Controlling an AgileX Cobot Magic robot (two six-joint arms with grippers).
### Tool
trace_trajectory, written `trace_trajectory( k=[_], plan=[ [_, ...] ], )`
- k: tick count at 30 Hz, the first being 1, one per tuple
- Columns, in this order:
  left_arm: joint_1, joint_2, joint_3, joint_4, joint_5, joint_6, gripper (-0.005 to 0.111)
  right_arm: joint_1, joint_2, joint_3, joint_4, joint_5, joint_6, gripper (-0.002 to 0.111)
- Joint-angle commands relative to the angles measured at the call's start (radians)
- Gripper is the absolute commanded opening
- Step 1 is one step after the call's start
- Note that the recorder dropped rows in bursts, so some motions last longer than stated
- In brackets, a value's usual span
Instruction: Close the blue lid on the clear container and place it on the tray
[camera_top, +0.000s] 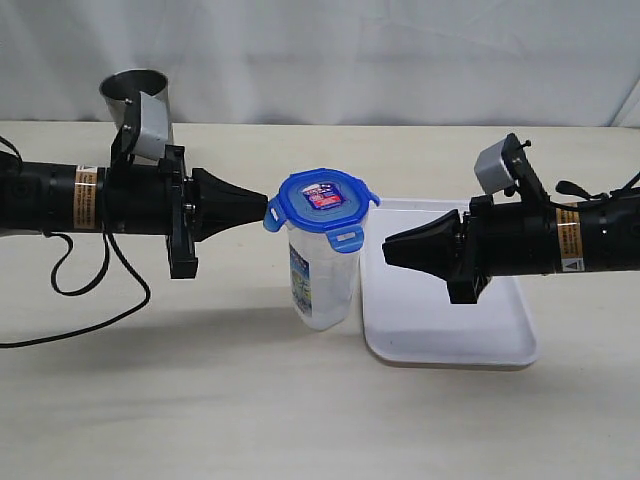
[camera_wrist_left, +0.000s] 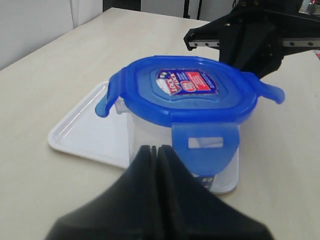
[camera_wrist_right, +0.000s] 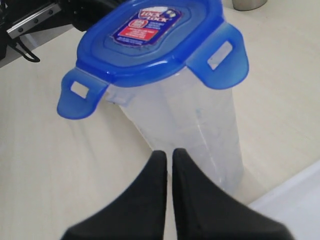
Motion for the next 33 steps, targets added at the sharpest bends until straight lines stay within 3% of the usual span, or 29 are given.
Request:
trace_trajectory(
  k=[1, 24, 29, 33],
  plan=[
    [-0.001, -0.008, 0.0, 0.026, -0.009, -0.034, 0.0, 0.002, 0.0, -0.004, -0.004, -0.006, -0.007, 0.004],
    [-0.001, -0.008, 0.0, 0.06, 0.014, -0.057, 0.0, 0.002, 0.0, -0.004, -0.004, -0.003, -0.007, 0.004],
    [-0.001, -0.008, 0.0, -0.058, 0.076, -0.008, 0.0, 0.002, 0.0, -0.004, -0.004, -0.003, -0.007, 0.004],
    [-0.001, -0.008, 0.0, -0.086, 0.01, 0.033, 0.0, 0.002, 0.0, -0.004, -0.008, -0.002, -0.007, 0.004]
  ],
)
